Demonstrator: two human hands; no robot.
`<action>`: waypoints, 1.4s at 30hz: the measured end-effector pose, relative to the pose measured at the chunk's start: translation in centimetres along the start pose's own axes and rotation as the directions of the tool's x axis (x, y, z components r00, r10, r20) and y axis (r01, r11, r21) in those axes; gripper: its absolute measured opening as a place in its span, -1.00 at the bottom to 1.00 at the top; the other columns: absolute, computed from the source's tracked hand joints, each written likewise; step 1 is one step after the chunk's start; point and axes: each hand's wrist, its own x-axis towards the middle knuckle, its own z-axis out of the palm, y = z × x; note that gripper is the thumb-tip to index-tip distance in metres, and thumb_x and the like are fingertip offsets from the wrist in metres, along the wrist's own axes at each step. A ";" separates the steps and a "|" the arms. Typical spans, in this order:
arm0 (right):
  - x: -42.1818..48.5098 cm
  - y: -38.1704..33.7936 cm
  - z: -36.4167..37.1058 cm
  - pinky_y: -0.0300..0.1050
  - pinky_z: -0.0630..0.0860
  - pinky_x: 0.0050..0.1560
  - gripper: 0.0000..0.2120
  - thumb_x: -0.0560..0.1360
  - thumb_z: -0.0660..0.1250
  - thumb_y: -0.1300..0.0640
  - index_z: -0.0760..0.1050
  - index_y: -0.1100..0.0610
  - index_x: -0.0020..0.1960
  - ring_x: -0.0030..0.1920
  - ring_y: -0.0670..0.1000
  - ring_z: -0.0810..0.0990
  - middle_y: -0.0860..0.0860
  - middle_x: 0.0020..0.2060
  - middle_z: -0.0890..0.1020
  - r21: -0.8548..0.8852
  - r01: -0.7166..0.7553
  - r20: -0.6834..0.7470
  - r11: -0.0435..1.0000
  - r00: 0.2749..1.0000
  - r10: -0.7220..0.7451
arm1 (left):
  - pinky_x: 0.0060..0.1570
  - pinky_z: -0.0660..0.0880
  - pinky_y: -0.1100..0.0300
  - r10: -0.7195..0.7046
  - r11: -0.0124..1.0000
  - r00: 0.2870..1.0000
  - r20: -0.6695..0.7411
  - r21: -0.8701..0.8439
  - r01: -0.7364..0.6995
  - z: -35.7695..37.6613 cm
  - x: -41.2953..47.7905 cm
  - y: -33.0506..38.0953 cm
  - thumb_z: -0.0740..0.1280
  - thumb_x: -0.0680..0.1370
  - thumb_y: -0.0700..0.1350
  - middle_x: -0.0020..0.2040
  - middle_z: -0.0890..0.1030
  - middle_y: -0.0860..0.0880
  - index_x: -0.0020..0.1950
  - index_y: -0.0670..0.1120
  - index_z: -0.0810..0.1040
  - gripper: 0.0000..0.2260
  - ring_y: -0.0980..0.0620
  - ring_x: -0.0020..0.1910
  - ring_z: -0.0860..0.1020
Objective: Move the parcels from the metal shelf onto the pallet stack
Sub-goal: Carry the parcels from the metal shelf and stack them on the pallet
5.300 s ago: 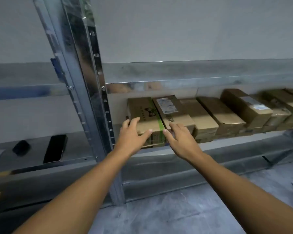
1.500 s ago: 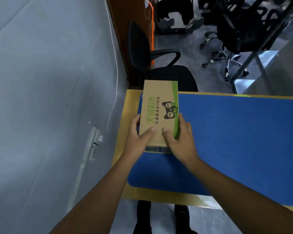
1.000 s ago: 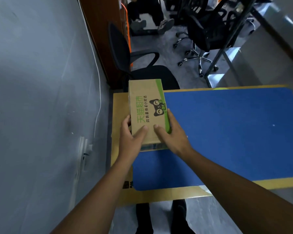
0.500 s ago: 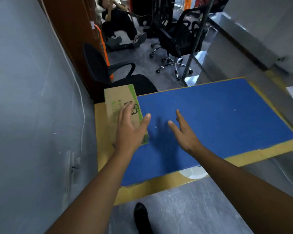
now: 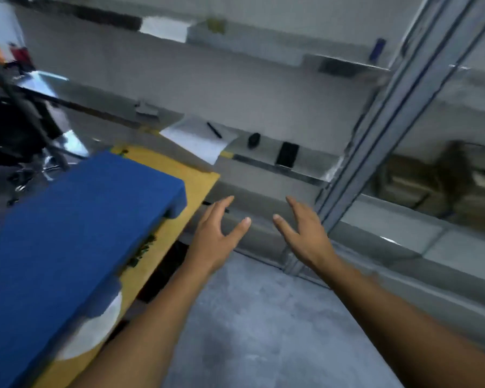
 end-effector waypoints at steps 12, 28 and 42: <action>-8.3 23.7 -22.8 -0.09 0.27 0.51 -0.34 0.67 0.25 -0.23 0.25 0.06 0.65 0.57 0.01 0.34 0.01 0.57 0.39 0.123 -0.376 -0.404 0.919 0.827 0.392 | 0.31 0.30 0.21 0.253 0.965 0.865 0.433 -0.179 -0.192 32.6 4.3 19.2 0.28 0.44 0.46 0.45 0.38 0.25 0.48 0.29 0.38 -0.36 0.29 0.37 0.34; 1.1 39.5 -34.3 0.05 0.09 0.61 -0.33 0.66 0.15 -0.23 0.28 0.16 0.62 0.67 0.07 0.03 0.06 0.59 0.36 -0.041 -0.585 -0.517 0.810 0.706 0.484 | 0.26 0.28 0.16 0.046 0.953 0.911 0.410 -0.291 0.083 56.5 18.8 27.9 0.32 0.60 0.30 0.60 0.28 0.06 0.59 0.15 0.29 -0.40 0.03 0.53 0.32; 7.2 45.7 -37.3 0.20 -0.11 0.66 -0.26 0.62 0.08 -0.32 0.47 0.28 0.45 0.68 0.16 0.02 0.15 0.46 0.52 -0.043 -0.544 -0.542 0.838 0.717 0.438 | 0.27 0.26 0.17 -0.146 0.865 0.894 0.425 -0.384 0.323 62.9 20.3 29.5 0.34 0.63 0.21 0.31 0.37 0.26 0.59 0.10 0.34 -0.44 0.23 0.31 0.33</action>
